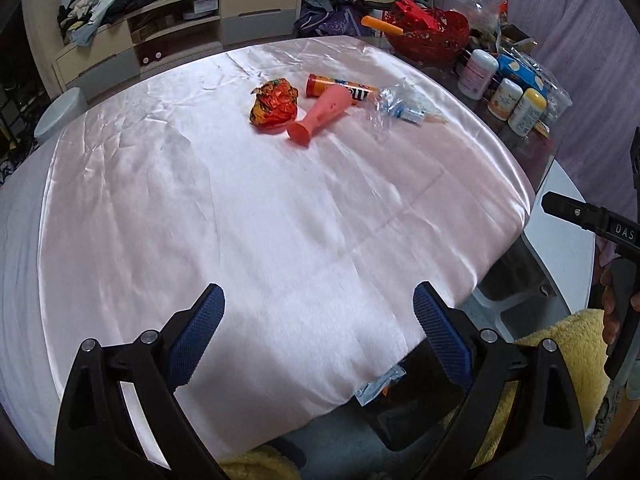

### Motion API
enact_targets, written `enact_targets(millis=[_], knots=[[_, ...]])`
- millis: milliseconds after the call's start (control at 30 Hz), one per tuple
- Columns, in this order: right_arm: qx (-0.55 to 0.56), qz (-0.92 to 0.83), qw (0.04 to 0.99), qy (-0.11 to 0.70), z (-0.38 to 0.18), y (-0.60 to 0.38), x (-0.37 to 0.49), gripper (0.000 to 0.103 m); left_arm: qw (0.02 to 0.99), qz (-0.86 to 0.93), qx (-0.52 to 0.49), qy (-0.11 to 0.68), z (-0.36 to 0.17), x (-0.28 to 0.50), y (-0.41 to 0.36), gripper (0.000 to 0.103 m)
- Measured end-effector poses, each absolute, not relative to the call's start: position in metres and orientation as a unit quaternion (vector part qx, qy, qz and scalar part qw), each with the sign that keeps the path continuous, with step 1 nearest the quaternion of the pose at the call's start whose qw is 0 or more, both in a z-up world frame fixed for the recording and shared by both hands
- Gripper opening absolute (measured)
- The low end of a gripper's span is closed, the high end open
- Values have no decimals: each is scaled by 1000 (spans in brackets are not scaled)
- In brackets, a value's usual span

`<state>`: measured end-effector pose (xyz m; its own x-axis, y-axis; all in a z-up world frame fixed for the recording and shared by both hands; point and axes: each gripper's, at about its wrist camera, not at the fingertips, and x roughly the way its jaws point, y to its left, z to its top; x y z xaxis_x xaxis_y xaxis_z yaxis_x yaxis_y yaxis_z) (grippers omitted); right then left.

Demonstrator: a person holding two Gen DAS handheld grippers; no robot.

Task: Collect trash
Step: 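Move both open tools back over the table toward the remaining trash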

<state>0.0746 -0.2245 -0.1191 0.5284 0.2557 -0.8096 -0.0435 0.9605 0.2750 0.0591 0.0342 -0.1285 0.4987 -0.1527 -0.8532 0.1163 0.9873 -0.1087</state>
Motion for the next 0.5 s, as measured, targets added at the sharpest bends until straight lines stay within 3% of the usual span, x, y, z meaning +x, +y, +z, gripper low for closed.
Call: enact_targets(millis=[333, 500], knots=[[89, 95, 871, 474, -123, -208, 132, 94, 872, -84, -11, 482, -127, 119, 27, 89], [79, 93, 873, 473, -126, -201, 166, 94, 869, -94, 6, 486, -131, 149, 13, 80]])
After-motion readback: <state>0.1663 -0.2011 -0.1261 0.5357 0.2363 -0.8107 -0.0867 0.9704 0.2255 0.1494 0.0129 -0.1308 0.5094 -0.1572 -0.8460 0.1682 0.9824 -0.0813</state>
